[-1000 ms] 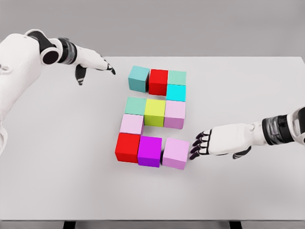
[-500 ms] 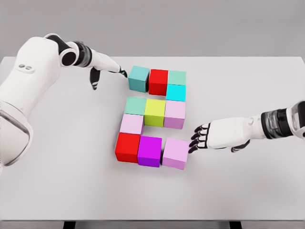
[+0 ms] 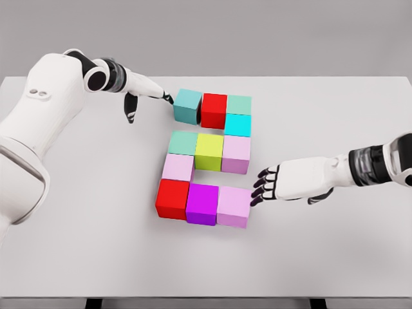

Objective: Assemble the squares on the desktop into the number 2

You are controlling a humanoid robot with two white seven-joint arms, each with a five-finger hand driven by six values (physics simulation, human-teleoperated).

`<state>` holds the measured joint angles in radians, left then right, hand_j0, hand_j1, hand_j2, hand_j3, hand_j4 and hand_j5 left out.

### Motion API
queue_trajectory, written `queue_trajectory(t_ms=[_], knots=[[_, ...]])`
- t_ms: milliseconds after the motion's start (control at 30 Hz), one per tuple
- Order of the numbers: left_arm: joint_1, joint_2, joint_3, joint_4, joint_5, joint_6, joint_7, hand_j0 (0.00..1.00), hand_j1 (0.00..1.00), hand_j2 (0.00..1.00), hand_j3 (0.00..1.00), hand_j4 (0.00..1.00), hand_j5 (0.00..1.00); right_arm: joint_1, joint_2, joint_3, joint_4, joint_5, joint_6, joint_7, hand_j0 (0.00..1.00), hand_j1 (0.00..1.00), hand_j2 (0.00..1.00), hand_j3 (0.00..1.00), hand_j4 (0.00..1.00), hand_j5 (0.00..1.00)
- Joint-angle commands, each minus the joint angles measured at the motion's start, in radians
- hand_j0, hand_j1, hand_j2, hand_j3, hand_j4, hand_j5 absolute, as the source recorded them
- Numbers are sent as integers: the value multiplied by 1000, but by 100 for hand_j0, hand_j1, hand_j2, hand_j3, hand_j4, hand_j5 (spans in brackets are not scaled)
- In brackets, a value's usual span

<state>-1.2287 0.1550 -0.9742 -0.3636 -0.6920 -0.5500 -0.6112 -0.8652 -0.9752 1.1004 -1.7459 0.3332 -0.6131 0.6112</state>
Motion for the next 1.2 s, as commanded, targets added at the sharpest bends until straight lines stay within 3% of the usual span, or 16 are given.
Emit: queue_trajectory(t_ms=[0, 767, 933, 1100, 1167], knots=[[0, 3, 5, -1, 6, -2, 0, 100, 100, 100, 100, 100, 100, 0, 3, -1, 2, -8, 2, 0, 100, 100, 100, 100, 100, 100], [8, 6, 5, -12, 9, -61, 0, 100, 100, 100, 100, 100, 100, 0, -25, -31, 12, -17, 2, 0, 100, 100, 100, 100, 100, 100], [8, 6, 5, -14, 9, -61, 0, 100, 100, 100, 100, 100, 100, 11, -40, -119, 61, -181, 2, 0, 100, 100, 100, 100, 100, 100], [8, 8, 5, -31, 9, -61, 0, 100, 100, 100, 100, 100, 100, 14, -53, -131, 101, -289, 2, 0, 100, 100, 100, 100, 100, 100], [8, 9, 5, -31, 9, -61, 0, 100, 100, 100, 100, 100, 100, 17, -46, -192, 117, -341, 2, 0, 100, 100, 100, 100, 100, 100]])
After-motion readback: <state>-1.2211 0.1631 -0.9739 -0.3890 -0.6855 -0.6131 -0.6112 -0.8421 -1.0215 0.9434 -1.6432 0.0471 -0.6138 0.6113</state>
